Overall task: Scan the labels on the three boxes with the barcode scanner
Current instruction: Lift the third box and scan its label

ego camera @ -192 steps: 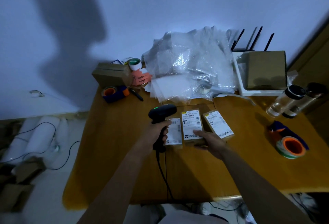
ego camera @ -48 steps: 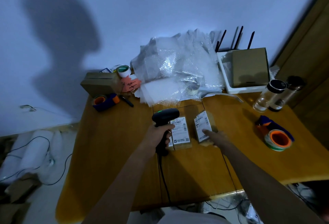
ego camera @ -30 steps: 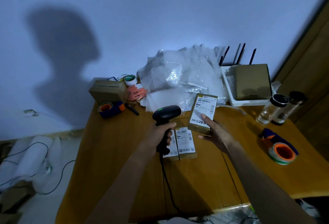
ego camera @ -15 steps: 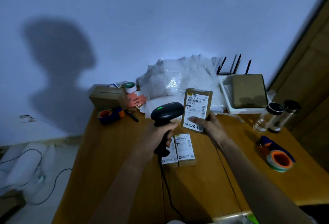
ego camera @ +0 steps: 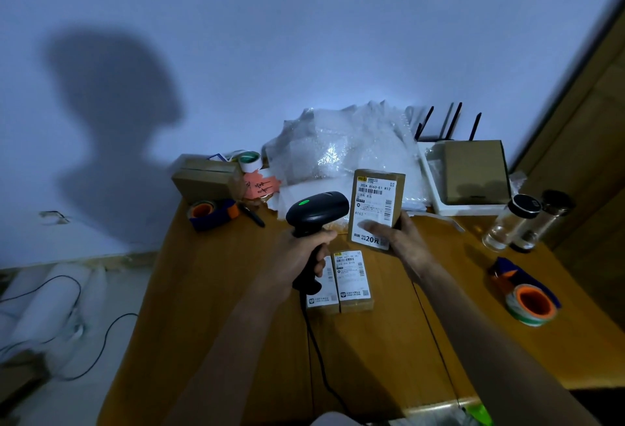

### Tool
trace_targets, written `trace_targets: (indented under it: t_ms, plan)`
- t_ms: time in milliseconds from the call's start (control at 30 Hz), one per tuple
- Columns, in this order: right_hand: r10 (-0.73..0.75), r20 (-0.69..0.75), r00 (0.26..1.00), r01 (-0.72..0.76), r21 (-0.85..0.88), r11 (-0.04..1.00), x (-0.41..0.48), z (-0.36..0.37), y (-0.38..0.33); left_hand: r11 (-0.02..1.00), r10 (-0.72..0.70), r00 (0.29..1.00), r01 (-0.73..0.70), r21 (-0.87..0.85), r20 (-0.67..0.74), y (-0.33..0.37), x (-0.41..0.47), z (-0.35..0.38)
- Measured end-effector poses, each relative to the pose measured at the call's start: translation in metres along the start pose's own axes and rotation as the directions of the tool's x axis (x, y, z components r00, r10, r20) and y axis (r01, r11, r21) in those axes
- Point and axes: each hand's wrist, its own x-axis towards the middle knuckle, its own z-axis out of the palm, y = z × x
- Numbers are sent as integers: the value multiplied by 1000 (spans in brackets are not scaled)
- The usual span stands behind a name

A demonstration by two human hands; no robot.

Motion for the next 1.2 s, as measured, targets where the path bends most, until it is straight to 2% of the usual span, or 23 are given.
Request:
trace_targets:
  t_ms: [433,1200]
  plan:
    - [6,4,1000,-6,13,1000,0,-3,4,998,53,999,-53,23,-2,14,0,-2]
    - [12,4,1000,-12,48,999,0,-4,5,999,-3,1000,3,40,-3,15,-5,4]
